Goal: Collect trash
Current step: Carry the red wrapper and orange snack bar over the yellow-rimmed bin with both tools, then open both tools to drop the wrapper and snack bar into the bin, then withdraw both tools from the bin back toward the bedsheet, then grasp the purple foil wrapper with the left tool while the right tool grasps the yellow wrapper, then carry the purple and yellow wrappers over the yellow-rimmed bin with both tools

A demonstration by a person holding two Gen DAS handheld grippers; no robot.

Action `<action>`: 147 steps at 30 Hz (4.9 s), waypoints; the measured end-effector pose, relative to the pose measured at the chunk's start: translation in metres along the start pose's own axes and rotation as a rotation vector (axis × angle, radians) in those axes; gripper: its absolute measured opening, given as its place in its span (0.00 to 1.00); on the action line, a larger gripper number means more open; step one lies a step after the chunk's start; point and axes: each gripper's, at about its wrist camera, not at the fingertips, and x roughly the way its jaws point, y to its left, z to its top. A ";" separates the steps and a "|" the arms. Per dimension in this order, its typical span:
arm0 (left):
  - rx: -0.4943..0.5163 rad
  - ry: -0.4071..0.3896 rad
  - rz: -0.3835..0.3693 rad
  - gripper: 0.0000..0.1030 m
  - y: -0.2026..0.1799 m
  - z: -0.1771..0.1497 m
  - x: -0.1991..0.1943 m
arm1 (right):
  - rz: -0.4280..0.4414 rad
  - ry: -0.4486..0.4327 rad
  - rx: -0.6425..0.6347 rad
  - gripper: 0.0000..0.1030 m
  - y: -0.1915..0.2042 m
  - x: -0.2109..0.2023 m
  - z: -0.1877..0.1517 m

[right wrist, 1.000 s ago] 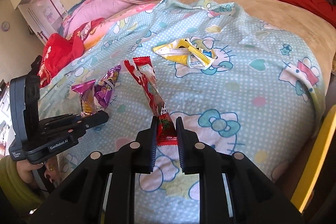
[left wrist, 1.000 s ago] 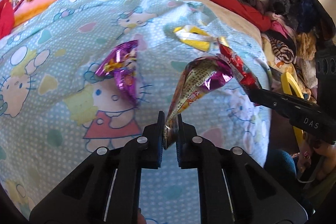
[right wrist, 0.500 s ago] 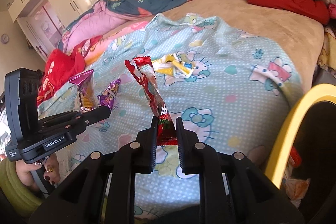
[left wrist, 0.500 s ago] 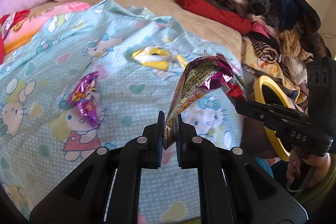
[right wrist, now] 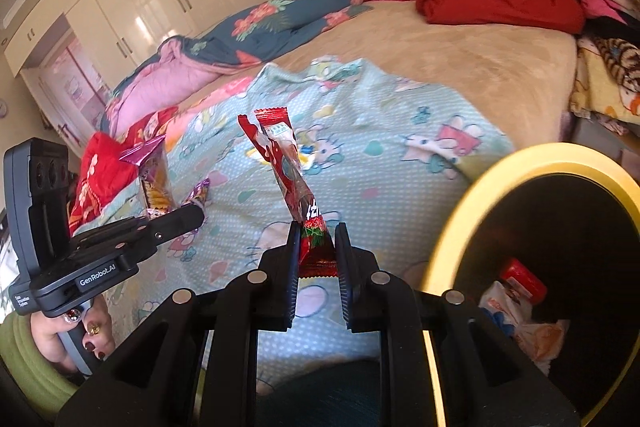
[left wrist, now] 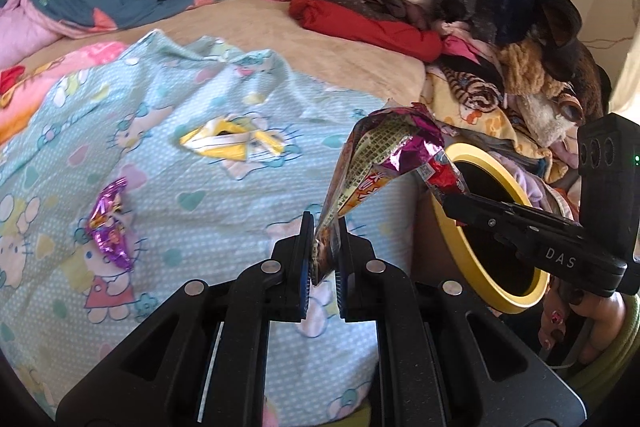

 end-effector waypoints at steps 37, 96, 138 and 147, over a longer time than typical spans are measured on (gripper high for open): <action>0.228 0.064 -0.130 0.05 -0.118 0.010 0.039 | -0.189 -0.113 0.274 0.16 -0.132 -0.093 -0.036; -0.089 -0.215 0.238 0.89 0.034 0.019 -0.020 | -0.074 -0.088 -0.071 0.67 0.009 0.007 0.039; -0.342 -0.015 0.297 0.14 0.155 -0.031 0.020 | 0.065 0.096 -0.091 0.30 0.052 0.152 0.067; -0.279 -0.076 0.272 0.11 0.129 -0.012 0.001 | 0.061 0.026 -0.097 0.30 0.053 0.100 0.059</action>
